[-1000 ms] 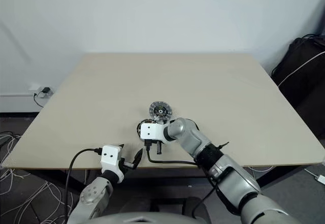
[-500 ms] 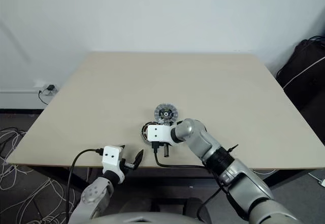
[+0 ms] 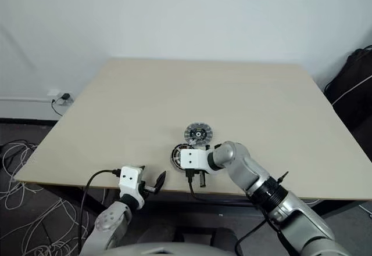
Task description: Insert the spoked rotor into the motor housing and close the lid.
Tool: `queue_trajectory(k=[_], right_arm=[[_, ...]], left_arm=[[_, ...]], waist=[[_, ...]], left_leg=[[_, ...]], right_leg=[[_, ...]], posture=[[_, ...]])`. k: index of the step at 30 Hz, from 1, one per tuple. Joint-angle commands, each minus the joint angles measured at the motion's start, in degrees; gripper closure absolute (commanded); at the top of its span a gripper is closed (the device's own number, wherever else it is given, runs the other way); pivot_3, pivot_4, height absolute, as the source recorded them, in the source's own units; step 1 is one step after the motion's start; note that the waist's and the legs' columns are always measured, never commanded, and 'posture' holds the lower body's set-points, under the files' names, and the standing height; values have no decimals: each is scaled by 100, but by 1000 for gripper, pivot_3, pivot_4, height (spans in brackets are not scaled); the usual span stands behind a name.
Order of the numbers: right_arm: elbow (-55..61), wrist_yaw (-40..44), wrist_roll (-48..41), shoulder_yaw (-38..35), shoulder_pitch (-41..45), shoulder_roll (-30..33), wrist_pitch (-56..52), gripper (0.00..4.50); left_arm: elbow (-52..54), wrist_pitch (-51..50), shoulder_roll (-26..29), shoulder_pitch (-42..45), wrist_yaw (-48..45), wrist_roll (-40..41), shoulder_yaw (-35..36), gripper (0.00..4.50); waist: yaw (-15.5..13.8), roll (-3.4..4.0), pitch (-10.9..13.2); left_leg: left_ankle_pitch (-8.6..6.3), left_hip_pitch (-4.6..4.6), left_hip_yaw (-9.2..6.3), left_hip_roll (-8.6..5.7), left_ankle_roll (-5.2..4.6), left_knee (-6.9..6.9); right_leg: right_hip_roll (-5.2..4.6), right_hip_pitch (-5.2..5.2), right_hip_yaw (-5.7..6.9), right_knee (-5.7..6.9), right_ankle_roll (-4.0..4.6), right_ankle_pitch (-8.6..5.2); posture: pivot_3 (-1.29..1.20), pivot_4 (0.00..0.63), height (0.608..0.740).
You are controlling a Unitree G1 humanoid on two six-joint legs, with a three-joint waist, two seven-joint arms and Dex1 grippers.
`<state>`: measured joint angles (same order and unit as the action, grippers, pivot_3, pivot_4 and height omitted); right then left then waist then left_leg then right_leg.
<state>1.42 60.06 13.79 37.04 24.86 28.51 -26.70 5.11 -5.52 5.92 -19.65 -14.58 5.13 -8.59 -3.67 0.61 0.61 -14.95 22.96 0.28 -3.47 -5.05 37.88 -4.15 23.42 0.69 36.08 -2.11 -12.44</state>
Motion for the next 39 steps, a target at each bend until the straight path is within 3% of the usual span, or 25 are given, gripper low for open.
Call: queue_trajectory(k=[1,3,10,39], right_arm=[[23,-248,-195,-359,-167,-99,17,4479],[50,-472,-420,-619,-170,-395,-43,4479],[81,-711,-514,-735,-31,-619,-66,2423],[-864,-462,-154,-210,277,-490,215,2423]], left_arm=[[73,117,-25,94,-60,19,-36,0],[75,103,-16,109,-79,15,-31,0],[137,48,25,138,-100,25,4,0],[443,-43,20,-33,48,25,3,0]], waist=[[-25,-3,-1],[-21,-4,1],[16,-4,3],[147,4,-5]], left_leg=[[-1,1,0,0,-2,-1],[-3,3,1,0,-4,-2],[-3,10,1,1,-4,-5],[-2,9,0,1,-3,-2]], right_leg=[[0,-1,0,-4,0,0],[1,0,-3,-7,-1,1],[3,11,-4,-7,-1,1],[4,9,-5,-4,-1,2]], posture=[[0,0,740],[0,0,740],[0,0,740],[0,0,740]])
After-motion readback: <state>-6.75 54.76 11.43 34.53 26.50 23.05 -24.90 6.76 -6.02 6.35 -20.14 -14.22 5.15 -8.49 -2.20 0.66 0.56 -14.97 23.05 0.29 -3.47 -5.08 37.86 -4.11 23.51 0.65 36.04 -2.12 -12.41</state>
